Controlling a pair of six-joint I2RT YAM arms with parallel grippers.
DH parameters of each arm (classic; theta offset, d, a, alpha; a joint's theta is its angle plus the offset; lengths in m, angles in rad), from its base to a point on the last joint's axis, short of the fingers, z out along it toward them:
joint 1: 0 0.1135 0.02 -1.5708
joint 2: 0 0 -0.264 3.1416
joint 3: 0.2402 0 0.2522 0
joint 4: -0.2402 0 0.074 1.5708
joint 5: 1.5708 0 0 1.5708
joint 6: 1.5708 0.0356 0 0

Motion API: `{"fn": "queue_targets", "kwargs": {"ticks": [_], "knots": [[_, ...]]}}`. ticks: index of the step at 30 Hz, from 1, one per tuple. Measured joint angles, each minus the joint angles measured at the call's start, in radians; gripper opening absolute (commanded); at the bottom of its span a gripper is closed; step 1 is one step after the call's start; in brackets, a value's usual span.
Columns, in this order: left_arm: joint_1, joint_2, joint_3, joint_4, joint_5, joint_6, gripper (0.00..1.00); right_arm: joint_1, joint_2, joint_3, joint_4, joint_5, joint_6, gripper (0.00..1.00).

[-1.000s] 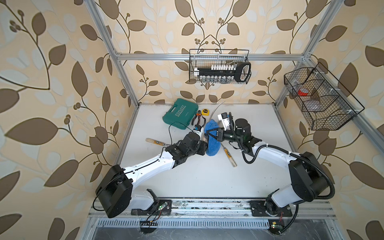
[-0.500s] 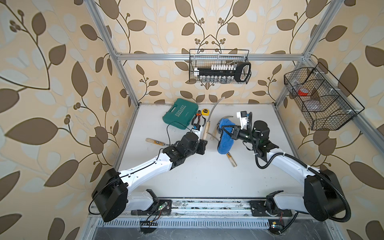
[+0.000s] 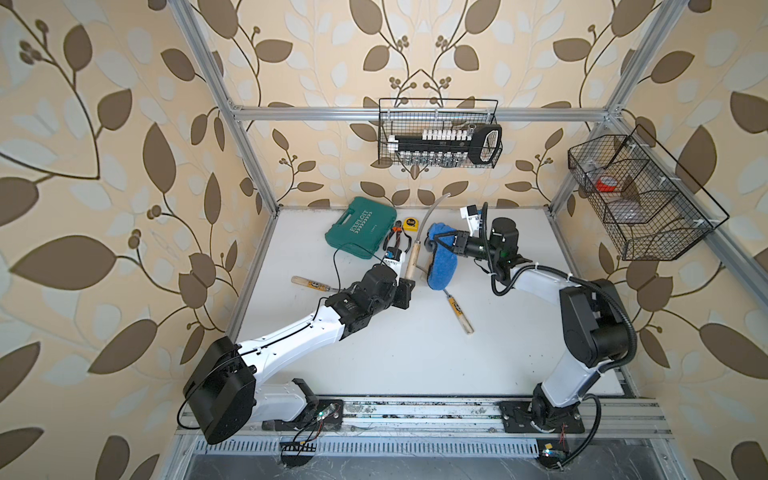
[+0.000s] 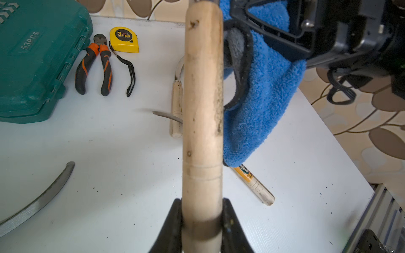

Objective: Wipe small sickles with rags
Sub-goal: Wipe the small sickle.

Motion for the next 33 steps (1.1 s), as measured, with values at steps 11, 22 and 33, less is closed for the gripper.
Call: {"fn": "queue_targets", "kwargs": {"ticks": [11, 22, 33], "knots": [[0.0, 0.0, 0.0, -0.002, -0.041, 0.004, 0.0, 0.076, 0.05, 0.092, 0.038, -0.044, 0.024, 0.0], [0.0, 0.018, 0.0, 0.0, -0.064, 0.028, 0.0, 0.093, 0.007, 0.043, 0.014, 0.082, 0.008, 0.0], [0.0, 0.048, 0.007, 0.004, -0.053, 0.047, 0.0, 0.117, -0.062, -0.029, -0.01, 0.217, -0.015, 0.0]]}}
